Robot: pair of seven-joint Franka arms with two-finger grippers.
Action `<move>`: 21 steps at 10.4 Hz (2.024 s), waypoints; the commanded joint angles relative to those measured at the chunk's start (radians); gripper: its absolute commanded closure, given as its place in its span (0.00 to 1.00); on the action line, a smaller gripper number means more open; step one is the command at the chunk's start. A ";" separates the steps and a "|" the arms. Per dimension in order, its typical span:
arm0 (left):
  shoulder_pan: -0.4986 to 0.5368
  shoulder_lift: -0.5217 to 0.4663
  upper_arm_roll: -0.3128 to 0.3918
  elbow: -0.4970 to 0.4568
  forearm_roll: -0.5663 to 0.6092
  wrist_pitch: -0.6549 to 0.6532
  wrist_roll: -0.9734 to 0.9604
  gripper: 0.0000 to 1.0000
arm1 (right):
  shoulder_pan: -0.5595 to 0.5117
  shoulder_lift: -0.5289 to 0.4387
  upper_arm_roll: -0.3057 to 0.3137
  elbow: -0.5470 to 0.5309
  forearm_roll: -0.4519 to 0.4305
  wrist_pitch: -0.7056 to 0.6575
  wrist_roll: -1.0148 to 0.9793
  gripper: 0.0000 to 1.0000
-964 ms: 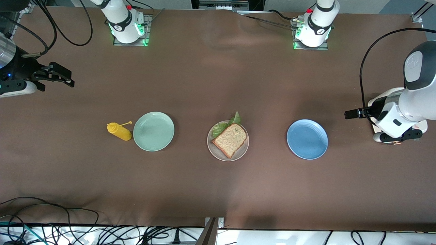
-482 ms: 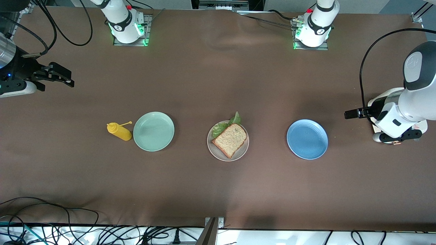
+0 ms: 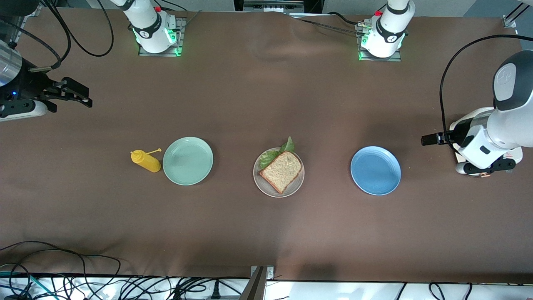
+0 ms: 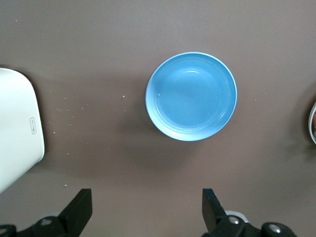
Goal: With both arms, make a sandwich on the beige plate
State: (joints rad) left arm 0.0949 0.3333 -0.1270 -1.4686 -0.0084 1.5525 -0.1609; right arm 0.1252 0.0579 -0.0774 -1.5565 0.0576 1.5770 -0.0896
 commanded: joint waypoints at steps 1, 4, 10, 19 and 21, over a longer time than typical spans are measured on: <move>0.003 -0.023 -0.006 -0.025 0.021 0.005 0.043 0.02 | 0.004 0.005 0.001 0.007 -0.012 -0.011 0.010 0.00; 0.000 -0.027 -0.002 -0.032 0.022 0.005 0.044 0.02 | 0.005 0.000 -0.001 0.007 -0.010 -0.018 0.014 0.00; -0.015 -0.069 0.007 -0.064 0.025 0.006 0.046 0.03 | 0.002 0.000 -0.005 0.009 -0.015 -0.018 0.013 0.00; 0.013 -0.080 0.015 -0.039 0.031 0.003 0.101 0.00 | -0.002 -0.009 -0.032 0.027 -0.025 -0.023 0.002 0.00; 0.014 -0.080 0.013 -0.039 0.059 0.005 0.109 0.00 | -0.002 -0.009 -0.030 0.027 -0.039 -0.023 0.002 0.00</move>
State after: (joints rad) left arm 0.1028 0.2747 -0.1083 -1.4929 0.0082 1.5525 -0.0844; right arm 0.1222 0.0560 -0.1087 -1.5434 0.0432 1.5759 -0.0874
